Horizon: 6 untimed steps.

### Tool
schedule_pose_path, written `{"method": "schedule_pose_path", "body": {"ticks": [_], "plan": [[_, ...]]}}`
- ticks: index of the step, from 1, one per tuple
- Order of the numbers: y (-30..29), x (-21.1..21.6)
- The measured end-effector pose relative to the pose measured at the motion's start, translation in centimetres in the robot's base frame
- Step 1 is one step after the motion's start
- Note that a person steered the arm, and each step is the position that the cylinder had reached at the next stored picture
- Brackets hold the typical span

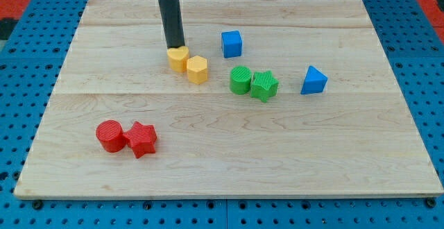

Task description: Move the yellow hexagon to the right of the red star

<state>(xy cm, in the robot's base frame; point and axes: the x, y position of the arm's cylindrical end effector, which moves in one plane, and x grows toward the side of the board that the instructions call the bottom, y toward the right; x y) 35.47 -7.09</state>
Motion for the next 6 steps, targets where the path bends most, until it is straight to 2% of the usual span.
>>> {"method": "schedule_pose_path", "body": {"ticks": [1, 2, 3, 4, 5, 6], "plan": [[3.7, 0.4], [5.0, 2.6], [1.5, 6.8], [-2.5, 7.7], [-3.1, 8.1], [2.9, 12.6]]}}
